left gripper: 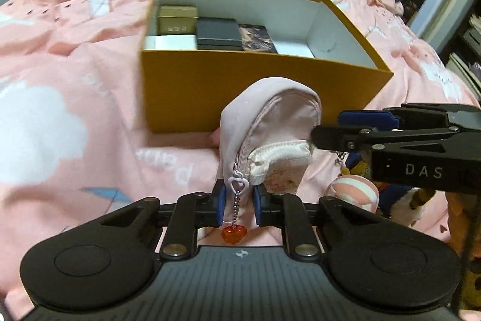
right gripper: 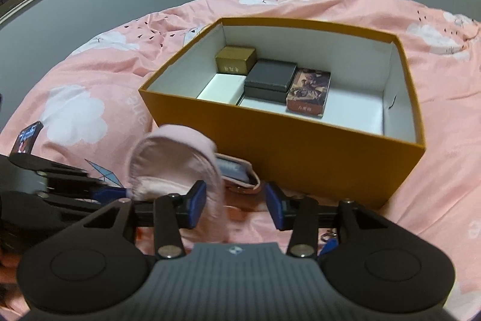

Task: Organize objects
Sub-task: 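Grasp the pouch by its keychain top with the left gripper while the right releases it, then grasp the pink card holder with the right gripper while the left holds the pouch, then carry the pouch and pink card holder over the orange box with both grippers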

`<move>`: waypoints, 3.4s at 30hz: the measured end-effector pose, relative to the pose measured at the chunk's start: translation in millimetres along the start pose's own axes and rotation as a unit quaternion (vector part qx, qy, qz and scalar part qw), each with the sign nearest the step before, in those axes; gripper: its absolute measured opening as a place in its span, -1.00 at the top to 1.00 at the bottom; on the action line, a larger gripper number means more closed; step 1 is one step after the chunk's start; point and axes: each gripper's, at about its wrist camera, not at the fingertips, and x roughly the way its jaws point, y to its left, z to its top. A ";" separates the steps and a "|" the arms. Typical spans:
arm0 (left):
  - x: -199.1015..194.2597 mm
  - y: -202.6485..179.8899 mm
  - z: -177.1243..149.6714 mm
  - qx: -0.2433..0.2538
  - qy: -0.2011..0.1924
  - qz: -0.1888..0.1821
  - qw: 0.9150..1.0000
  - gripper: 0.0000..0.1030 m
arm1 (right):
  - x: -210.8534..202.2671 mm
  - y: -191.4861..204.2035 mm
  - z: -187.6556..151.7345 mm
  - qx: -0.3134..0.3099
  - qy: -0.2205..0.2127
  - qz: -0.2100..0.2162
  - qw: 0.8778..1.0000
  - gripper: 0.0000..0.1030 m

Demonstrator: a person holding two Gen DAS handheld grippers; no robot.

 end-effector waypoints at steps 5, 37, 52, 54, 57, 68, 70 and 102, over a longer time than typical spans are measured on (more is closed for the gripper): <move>-16.0 18.8 -1.8 -0.027 0.005 0.031 0.999 0.61 | 5.9 -1.9 0.7 -0.020 0.021 -0.005 1.000 0.05; 14.5 63.3 14.3 -0.140 0.008 0.075 0.987 -0.01 | 126.5 -34.7 10.7 0.133 0.215 0.099 0.962 -0.22; 6.0 58.0 7.6 -0.130 -0.010 0.085 0.988 0.55 | 67.7 -3.2 13.5 0.108 0.125 0.110 0.980 0.58; -0.3 55.7 5.8 -0.126 -0.019 0.083 0.988 0.58 | 55.4 -4.0 14.8 0.094 0.109 0.103 0.984 0.58; -10.5 51.0 2.7 -0.119 -0.033 0.077 0.989 0.61 | 36.4 -3.9 13.8 0.087 0.088 0.098 0.987 0.58; -59.3 28.3 7.4 -0.088 -0.088 0.029 0.992 0.63 | -22.9 -3.0 33.2 0.075 0.019 0.096 0.992 0.58; -69.2 25.5 13.8 -0.083 -0.101 0.016 0.991 0.63 | -35.9 -3.0 38.3 0.070 0.006 0.098 0.993 0.58; 59.4 17.0 147.2 -0.041 -0.002 -0.005 0.999 0.63 | 60.9 -114.1 95.1 0.171 0.039 0.045 0.983 0.58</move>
